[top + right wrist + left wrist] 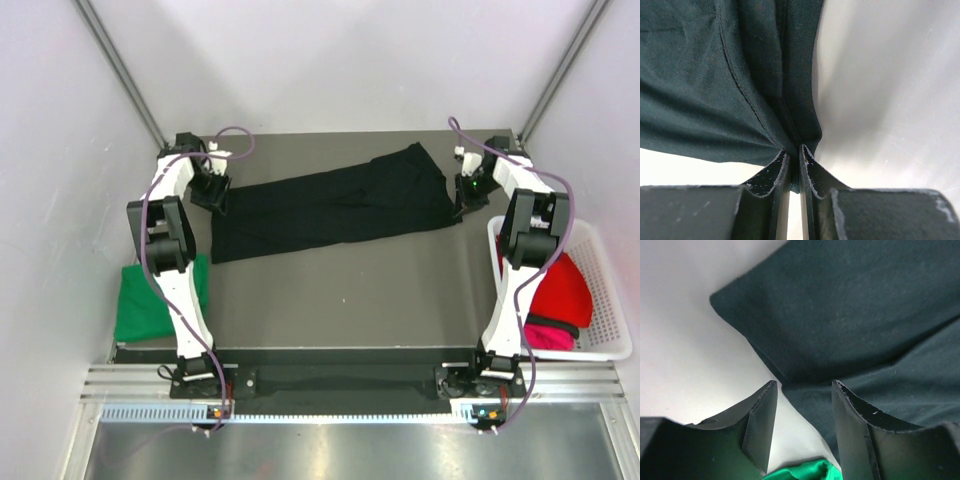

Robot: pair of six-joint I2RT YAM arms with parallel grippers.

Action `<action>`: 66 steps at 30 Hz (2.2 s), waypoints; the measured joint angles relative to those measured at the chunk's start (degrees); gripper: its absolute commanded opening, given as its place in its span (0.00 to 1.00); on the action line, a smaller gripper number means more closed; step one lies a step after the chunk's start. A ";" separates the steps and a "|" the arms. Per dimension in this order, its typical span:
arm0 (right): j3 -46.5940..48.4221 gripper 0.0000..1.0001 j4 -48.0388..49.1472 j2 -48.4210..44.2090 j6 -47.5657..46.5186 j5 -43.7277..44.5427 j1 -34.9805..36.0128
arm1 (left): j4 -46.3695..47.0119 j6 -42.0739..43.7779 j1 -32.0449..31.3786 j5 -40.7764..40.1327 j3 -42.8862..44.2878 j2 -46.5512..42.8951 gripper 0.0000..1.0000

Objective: Fold and stack the t-shirts
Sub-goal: Fold the tshirt

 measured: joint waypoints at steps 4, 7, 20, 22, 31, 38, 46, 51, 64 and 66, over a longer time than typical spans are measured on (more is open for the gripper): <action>0.04 0.11 -0.02 0.11 0.00 -0.17 -0.02 | -0.31 0.44 0.09 -0.48 0.09 0.22 0.47; 0.07 0.11 0.00 0.15 0.00 -0.20 -0.02 | -0.28 0.61 0.11 -0.63 0.11 0.24 0.46; 0.07 0.11 0.00 0.17 -0.02 -0.52 -0.11 | -0.72 0.81 0.33 -1.07 0.31 2.75 0.54; 0.07 0.11 0.00 0.17 -0.02 -0.55 -0.11 | -0.87 0.70 0.48 -1.07 0.35 2.75 0.46; 0.04 0.11 0.00 0.17 -0.04 -0.57 -0.11 | -1.27 0.09 1.18 -0.35 0.63 2.84 0.11; 0.04 0.10 0.00 0.17 -0.04 -0.57 -0.11 | -0.46 -1.38 1.25 -1.03 0.79 2.80 0.01; 0.04 0.02 0.24 0.17 0.02 -0.46 -0.13 | 4.11 -2.29 1.25 -1.27 -0.96 -0.13 0.06; 0.04 0.04 0.31 0.17 0.37 -0.31 -0.13 | 7.15 -3.15 1.25 -1.03 -2.43 -2.32 0.11; 0.02 0.20 0.68 0.17 0.81 -0.31 -0.13 | 12.98 -5.46 1.64 -6.58 -7.63 -4.26 0.47; -0.35 0.24 1.44 -0.17 0.79 0.11 -0.13 | 14.38 -5.81 1.68 -6.97 -10.43 -6.29 0.48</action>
